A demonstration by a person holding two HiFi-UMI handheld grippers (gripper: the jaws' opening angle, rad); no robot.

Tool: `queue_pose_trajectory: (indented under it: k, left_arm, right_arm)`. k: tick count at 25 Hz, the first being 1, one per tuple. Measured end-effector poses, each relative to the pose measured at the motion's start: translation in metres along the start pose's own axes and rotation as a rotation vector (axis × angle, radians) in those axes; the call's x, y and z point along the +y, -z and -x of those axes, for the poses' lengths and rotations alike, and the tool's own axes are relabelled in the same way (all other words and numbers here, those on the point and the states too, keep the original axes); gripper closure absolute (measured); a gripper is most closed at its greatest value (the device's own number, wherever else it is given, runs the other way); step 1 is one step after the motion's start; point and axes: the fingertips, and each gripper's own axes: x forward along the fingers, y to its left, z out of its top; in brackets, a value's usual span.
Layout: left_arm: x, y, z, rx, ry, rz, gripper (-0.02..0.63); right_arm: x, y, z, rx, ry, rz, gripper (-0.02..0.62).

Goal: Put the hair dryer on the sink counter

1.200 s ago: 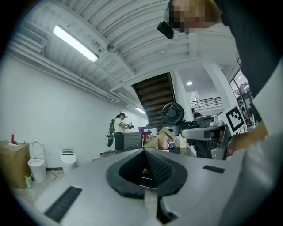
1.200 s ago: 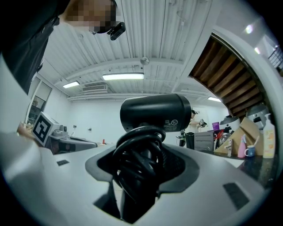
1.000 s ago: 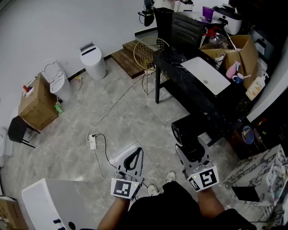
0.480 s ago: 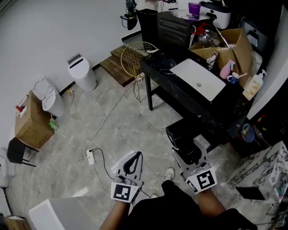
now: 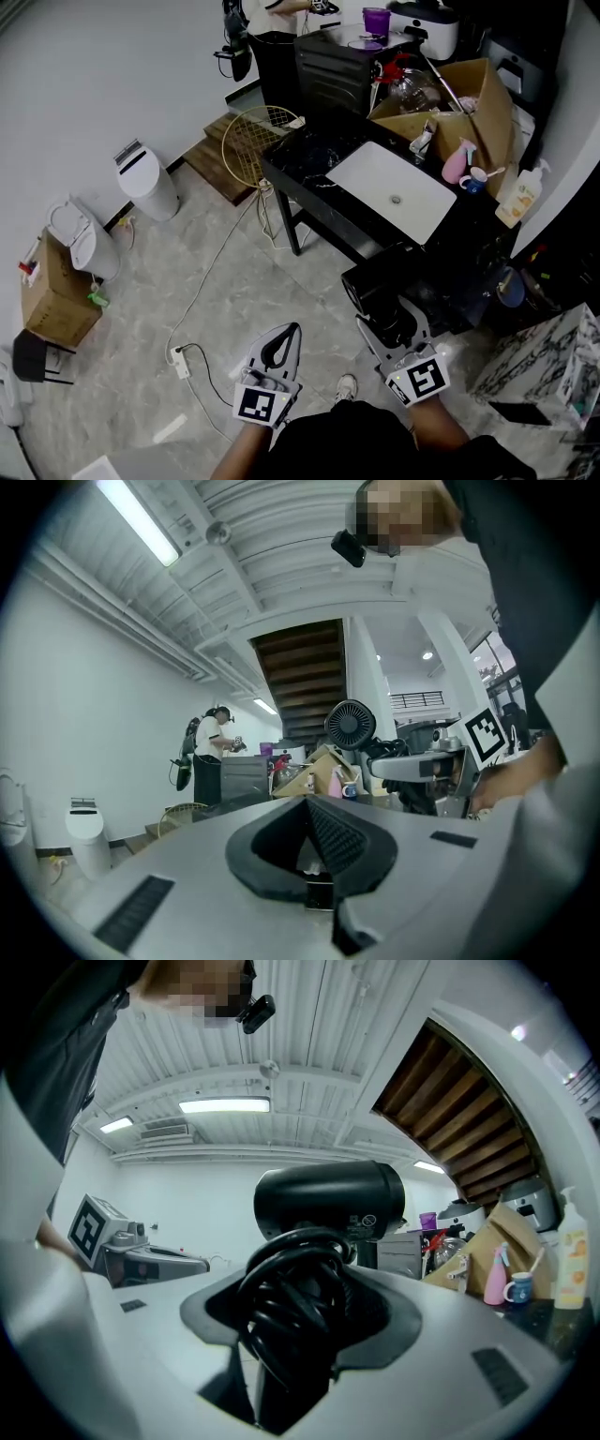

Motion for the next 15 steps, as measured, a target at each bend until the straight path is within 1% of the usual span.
queue_pose_trajectory:
  k: [4, 8, 11, 15]
  left_arm:
    - [-0.002, -0.006, -0.047, -0.003, 0.029, -0.004, 0.606]
    - [-0.001, -0.01, -0.082, -0.015, 0.05, -0.008, 0.606]
    - [0.002, -0.008, -0.105, -0.016, 0.063, -0.001, 0.606]
    - [0.004, -0.006, -0.138, -0.014, 0.101, 0.012, 0.606]
  right_arm:
    - [-0.04, 0.004, -0.013, -0.003, 0.035, -0.008, 0.338]
    - [-0.074, 0.009, -0.022, 0.007, 0.063, -0.007, 0.339]
    - [-0.094, 0.014, -0.026, 0.019, 0.082, -0.006, 0.339]
    - [-0.115, 0.02, -0.034, 0.028, 0.11, -0.008, 0.339]
